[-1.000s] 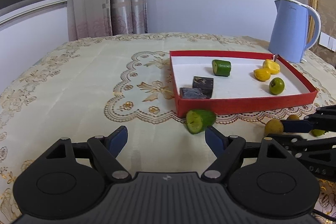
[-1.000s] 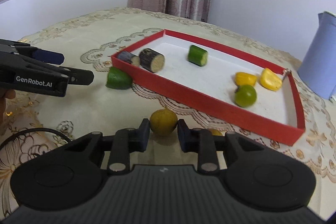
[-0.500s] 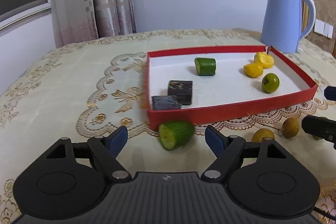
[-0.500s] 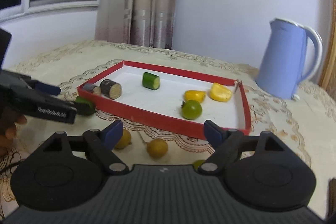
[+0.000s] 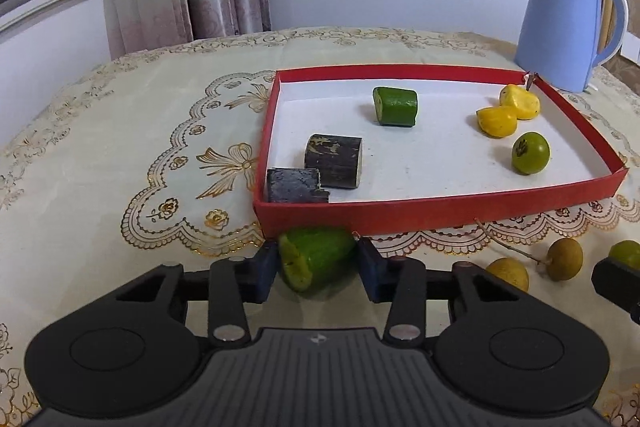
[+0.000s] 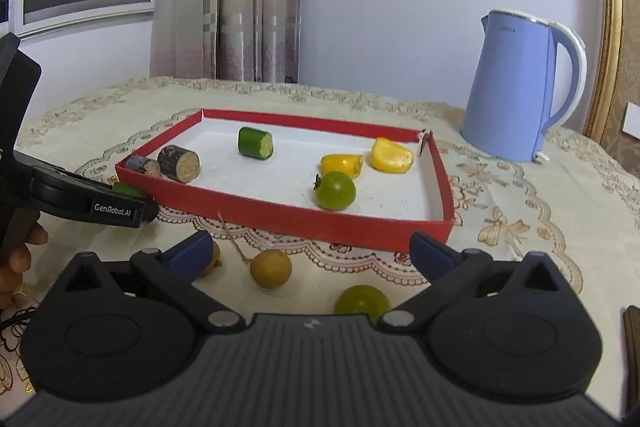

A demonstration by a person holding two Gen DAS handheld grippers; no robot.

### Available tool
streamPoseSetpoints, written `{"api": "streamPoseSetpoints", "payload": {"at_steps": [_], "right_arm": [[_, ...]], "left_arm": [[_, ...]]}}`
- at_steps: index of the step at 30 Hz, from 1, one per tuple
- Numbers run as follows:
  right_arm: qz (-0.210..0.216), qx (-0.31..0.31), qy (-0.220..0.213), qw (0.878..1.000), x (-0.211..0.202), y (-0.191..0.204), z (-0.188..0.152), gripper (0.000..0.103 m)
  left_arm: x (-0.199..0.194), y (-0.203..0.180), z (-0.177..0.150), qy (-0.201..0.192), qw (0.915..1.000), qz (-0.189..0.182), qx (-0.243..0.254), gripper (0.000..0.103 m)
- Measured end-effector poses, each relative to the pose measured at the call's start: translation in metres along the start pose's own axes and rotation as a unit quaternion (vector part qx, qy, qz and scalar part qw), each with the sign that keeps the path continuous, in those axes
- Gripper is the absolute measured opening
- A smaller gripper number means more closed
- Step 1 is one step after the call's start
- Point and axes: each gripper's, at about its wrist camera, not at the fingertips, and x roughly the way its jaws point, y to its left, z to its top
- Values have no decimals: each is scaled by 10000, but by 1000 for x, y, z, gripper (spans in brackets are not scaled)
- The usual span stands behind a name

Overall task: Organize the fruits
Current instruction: 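Grasp the second green cucumber piece with the left gripper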

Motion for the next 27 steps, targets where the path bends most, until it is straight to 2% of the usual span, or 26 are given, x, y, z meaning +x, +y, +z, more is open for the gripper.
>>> {"api": "streamPoseSetpoints", "payload": {"at_steps": [6, 8, 11, 15, 21, 25, 27], "right_arm": [[-287, -130, 159, 9994, 2, 6, 2, 103], [-317, -135, 28, 9994, -3, 5, 2, 103], [-151, 86, -210, 9996, -9, -5, -1, 103], [209, 547, 20, 9983, -7, -22, -2, 103], [249, 632, -117, 9976, -11, -30, -4, 103], [120, 379, -293, 9988, -16, -30, -4, 103], [31, 291, -249, 9993, -17, -31, -3, 103]], "left_arm": [[2, -2, 3, 31, 10000, 62, -53, 42], [1, -4, 3, 10, 9999, 128, -45, 42], [0, -11, 1, -17, 9995, 301, 83, 42], [-2, -13, 0, -25, 9992, 373, 128, 41], [-7, -10, -4, -18, 9996, 264, 85, 41], [-13, -11, -6, -55, 9996, 236, 120, 41], [-16, -10, -7, -60, 9997, 210, 111, 41]]}}
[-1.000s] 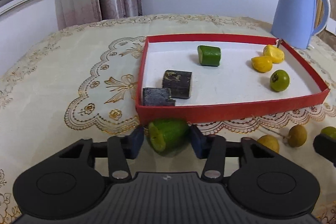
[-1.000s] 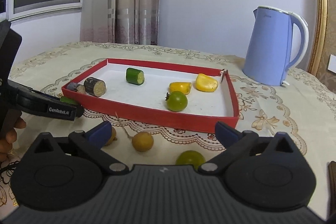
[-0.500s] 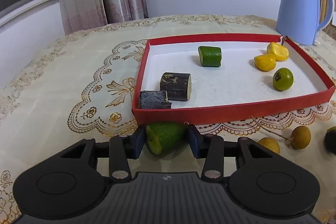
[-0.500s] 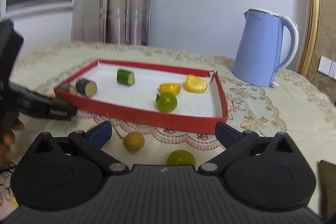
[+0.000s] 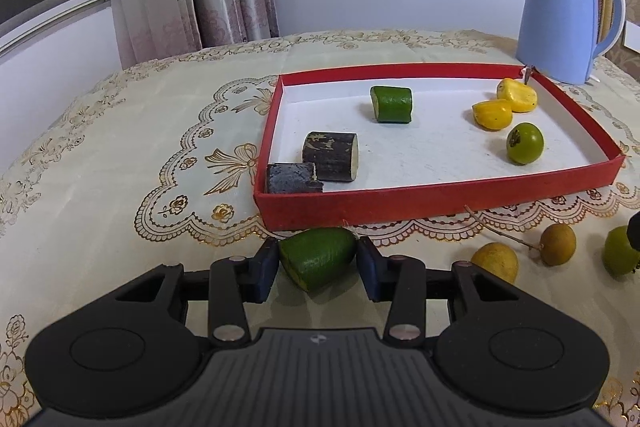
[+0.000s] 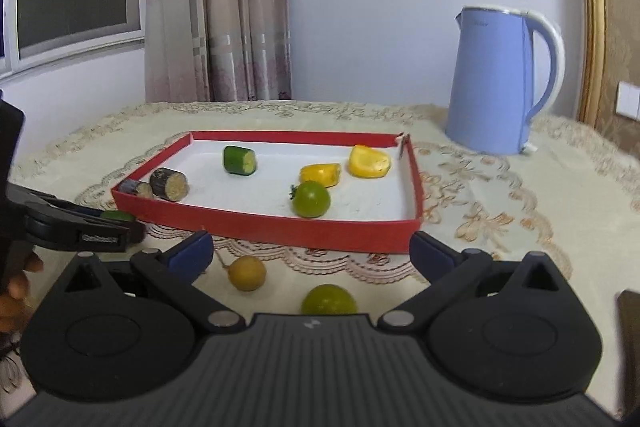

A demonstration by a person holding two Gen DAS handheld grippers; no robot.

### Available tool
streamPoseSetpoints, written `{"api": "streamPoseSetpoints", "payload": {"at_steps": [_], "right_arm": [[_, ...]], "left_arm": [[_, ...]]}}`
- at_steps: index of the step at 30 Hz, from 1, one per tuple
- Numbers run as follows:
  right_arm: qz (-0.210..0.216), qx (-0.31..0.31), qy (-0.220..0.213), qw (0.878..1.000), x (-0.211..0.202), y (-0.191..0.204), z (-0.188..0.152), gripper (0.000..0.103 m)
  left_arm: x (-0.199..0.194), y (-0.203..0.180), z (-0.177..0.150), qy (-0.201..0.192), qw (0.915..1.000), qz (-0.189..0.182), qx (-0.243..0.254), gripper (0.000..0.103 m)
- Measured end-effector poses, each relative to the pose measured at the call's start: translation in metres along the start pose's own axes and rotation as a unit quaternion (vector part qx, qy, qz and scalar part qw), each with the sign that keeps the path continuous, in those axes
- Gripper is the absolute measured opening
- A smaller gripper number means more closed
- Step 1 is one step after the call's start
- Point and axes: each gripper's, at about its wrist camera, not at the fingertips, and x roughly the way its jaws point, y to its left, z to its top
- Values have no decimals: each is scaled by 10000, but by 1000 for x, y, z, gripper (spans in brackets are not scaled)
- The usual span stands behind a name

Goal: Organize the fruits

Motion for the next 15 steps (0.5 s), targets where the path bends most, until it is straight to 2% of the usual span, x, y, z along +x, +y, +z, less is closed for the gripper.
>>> {"api": "streamPoseSetpoints", "payload": {"at_steps": [4, 15], "right_arm": [[-155, -116, 60, 9998, -1, -1, -1, 103], [-167, -194, 56, 9997, -6, 0, 0, 103]], "left_arm": [[-3, 2, 0, 4, 10000, -42, -34, 41], [6, -5, 0, 38, 9998, 109, 130, 42]]}}
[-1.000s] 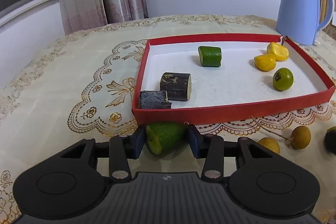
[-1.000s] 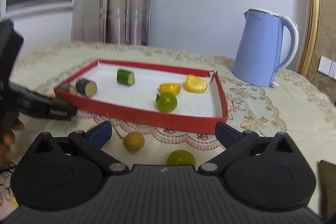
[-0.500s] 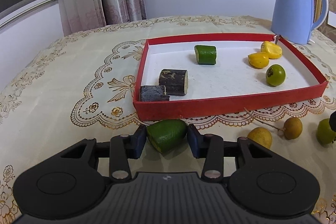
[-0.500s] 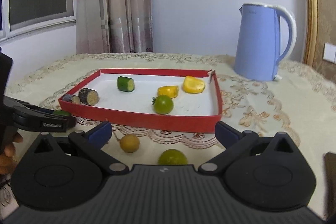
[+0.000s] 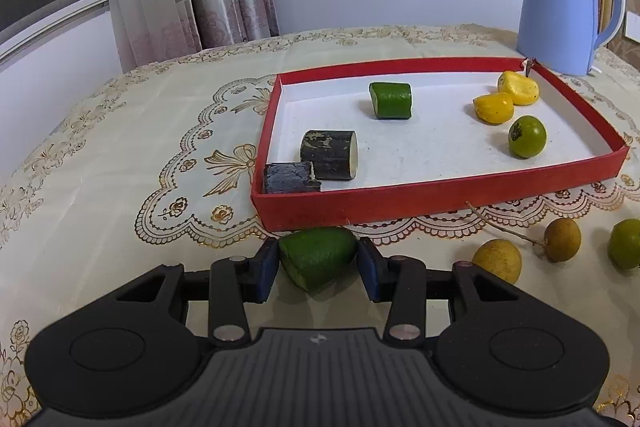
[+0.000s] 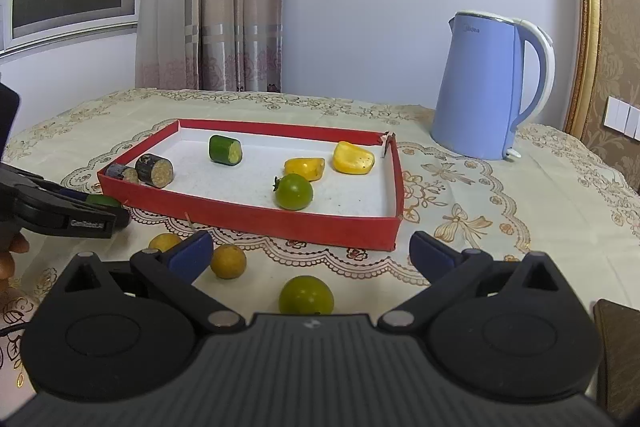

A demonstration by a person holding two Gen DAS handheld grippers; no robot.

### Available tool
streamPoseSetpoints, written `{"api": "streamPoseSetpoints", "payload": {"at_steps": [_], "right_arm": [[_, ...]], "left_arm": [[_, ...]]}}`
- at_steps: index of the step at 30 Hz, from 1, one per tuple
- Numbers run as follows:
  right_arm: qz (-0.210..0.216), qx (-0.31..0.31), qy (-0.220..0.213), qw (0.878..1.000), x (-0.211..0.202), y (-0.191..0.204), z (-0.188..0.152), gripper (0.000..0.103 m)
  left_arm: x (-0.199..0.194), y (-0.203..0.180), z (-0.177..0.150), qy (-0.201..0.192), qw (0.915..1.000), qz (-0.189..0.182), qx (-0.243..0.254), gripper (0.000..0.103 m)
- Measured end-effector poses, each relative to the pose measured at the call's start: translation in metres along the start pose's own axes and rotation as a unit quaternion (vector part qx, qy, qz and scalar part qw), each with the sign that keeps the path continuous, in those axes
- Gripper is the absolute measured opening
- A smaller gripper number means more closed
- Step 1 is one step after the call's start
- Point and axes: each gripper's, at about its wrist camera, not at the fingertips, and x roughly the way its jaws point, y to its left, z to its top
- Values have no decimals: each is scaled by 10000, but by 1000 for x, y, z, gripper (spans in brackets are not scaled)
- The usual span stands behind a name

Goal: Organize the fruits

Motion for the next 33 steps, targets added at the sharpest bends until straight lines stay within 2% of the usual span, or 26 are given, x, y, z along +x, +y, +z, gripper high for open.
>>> {"api": "streamPoseSetpoints", "payload": {"at_steps": [7, 9, 11, 14, 19, 25, 33], "right_arm": [[-27, 15, 28, 10000, -1, 0, -1, 103], [2, 78, 63, 9999, 0, -2, -2, 103], [76, 192, 112, 9997, 2, -5, -2, 103], [128, 265, 144, 9995, 3, -7, -4, 103], [184, 252, 34, 9995, 3, -5, -8, 103], [176, 481, 153, 9986, 10, -10, -14, 103], [210, 434, 122, 9988, 10, -10, -17, 103]], "left_arm": [[3, -2, 2, -42, 9999, 81, 52, 45], [3, -3, 1, -65, 9998, 152, 75, 50], [4, -2, 1, -81, 9996, 266, 45, 63], [6, 4, 0, -77, 9992, 377, -96, 76], [8, 11, 0, -36, 9990, 307, -321, 81], [9, 16, -1, -16, 9988, 192, -459, 81], [14, 26, -3, 59, 9966, 42, -826, 89]]}}
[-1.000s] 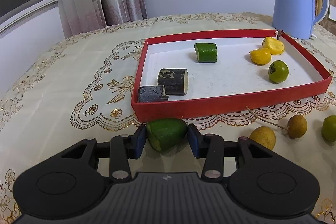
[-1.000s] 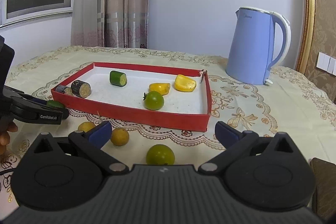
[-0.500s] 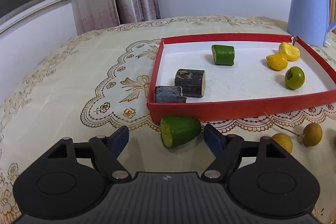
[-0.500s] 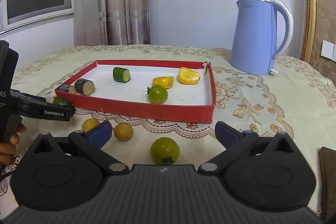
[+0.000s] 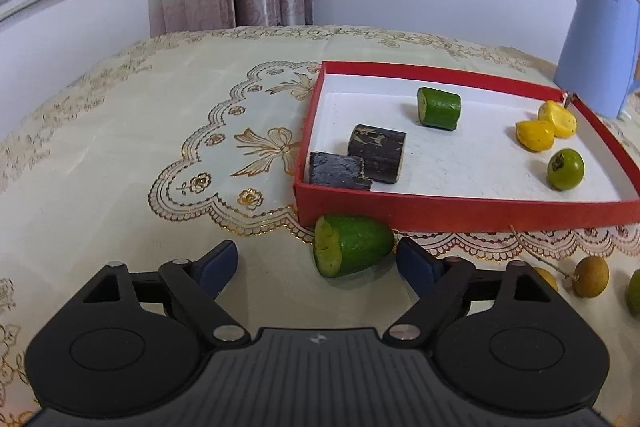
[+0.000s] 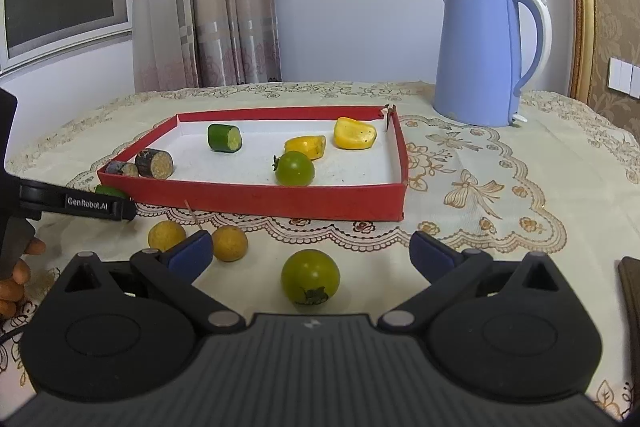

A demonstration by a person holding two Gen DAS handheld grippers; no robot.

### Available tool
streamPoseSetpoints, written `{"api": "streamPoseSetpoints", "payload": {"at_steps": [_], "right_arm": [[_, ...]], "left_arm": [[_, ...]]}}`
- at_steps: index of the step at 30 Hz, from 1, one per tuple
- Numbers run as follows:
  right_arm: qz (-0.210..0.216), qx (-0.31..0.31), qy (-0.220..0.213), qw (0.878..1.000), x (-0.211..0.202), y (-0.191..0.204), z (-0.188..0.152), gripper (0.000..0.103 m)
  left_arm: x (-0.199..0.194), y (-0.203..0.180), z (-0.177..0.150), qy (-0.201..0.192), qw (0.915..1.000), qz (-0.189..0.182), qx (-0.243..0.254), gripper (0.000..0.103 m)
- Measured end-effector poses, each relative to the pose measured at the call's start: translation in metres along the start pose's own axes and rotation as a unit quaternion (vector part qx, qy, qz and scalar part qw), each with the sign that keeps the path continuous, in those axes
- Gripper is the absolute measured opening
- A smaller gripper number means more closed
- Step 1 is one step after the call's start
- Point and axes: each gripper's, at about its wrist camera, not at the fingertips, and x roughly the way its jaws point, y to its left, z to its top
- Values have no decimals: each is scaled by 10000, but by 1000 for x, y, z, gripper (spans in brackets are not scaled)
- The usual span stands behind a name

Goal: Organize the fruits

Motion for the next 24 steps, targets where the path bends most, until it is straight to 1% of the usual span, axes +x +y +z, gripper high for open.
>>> {"api": "streamPoseSetpoints", "payload": {"at_steps": [6, 8, 10, 13, 15, 21, 22, 23, 24], "right_arm": [[-4, -3, -32, 10000, -1, -1, -1, 103], [10, 3, -31, 10000, -1, -1, -1, 103], [14, -10, -25, 10000, 0, -1, -1, 103], [16, -45, -33, 10000, -1, 1, -2, 103], [5, -40, -22, 10000, 0, 1, -2, 103], [30, 20, -12, 10000, 1, -1, -3, 103], [32, 30, -6, 10000, 1, -1, -3, 103], [40, 41, -1, 10000, 2, -2, -3, 103], [46, 52, 5, 10000, 2, -2, -4, 103]], "left_arm": [[-4, 5, 0, 63, 10000, -30, -51, 90], [-8, 9, -1, 75, 9999, -125, -41, 90], [-9, 9, -3, 75, 9998, -124, 103, 90], [-13, 5, -5, -99, 9992, 12, 383, 90], [-13, 1, -4, -131, 9987, -46, 489, 90], [-3, -8, 3, 28, 9972, -361, 656, 89], [-1, -7, 3, 44, 9972, -403, 630, 88], [-1, -5, 4, 17, 9973, -440, 596, 74], [-1, -3, 4, -17, 9972, -494, 558, 61]]}}
